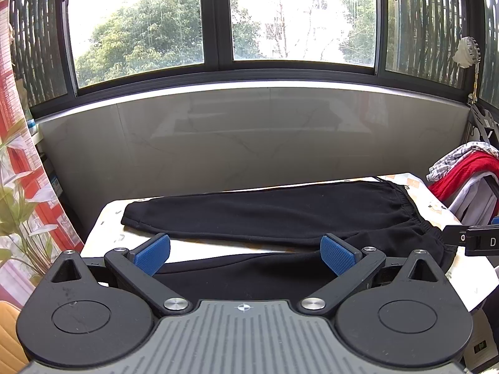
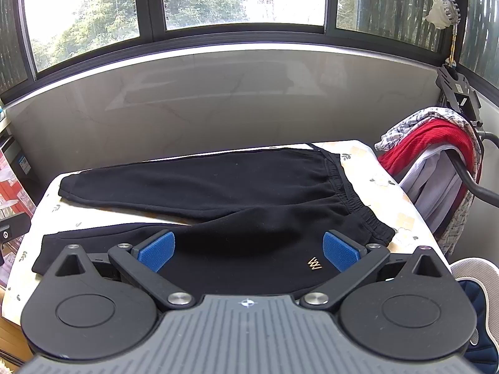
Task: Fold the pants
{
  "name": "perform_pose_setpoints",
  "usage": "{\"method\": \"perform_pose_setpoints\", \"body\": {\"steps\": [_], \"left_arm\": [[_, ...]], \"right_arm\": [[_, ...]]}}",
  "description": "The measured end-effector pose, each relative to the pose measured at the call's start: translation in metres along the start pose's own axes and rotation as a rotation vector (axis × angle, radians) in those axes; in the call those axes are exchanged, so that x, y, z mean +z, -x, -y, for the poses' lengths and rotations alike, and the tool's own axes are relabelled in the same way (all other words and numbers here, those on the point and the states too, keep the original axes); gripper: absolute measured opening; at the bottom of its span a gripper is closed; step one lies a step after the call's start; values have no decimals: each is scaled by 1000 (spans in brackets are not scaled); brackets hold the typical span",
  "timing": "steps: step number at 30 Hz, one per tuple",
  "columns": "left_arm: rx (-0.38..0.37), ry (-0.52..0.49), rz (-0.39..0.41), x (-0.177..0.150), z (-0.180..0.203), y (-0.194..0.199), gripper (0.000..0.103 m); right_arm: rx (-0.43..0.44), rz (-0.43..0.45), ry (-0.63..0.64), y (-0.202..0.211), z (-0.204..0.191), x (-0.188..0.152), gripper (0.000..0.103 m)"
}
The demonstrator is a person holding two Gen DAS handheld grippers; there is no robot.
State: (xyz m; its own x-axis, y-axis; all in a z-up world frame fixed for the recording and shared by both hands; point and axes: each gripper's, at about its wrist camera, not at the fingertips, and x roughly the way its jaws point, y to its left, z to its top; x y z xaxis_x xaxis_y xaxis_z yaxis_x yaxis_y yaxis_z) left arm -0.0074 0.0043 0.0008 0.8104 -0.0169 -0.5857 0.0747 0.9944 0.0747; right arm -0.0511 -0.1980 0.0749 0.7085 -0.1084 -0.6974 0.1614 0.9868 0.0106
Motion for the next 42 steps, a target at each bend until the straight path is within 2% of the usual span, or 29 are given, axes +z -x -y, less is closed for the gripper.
{"method": "perform_pose_setpoints", "body": {"steps": [9,17,22,27,31,34,35,38,42], "left_arm": [[12,35,1,4,-9,-4,103],[73,97,18,19,-48,-22,103],[82,121,-19,33,-68,-53,103],[62,242,-41,44,-77,-85,103],[144,275,-73,50,-70,-108,103],[175,337,-96,51,-68,-123,103],[201,352,-108,51,-66,-130,103],[345,357,-149,52,-58,-152,103],[384,358,-199,49,-44,-177,103]], "right_arm": [[41,10,-13,-5,-2,10,103],[46,138,-70,-10,17,37,103],[29,173,-129,-35,42,59,103],[-31,224,-69,-76,64,77,103],[-32,209,-105,-121,91,87,103],[32,179,-140,-160,114,87,103],[37,171,-151,-174,122,84,103],[66,179,-161,-206,139,73,103],[107,149,-107,-247,152,62,103]]}}
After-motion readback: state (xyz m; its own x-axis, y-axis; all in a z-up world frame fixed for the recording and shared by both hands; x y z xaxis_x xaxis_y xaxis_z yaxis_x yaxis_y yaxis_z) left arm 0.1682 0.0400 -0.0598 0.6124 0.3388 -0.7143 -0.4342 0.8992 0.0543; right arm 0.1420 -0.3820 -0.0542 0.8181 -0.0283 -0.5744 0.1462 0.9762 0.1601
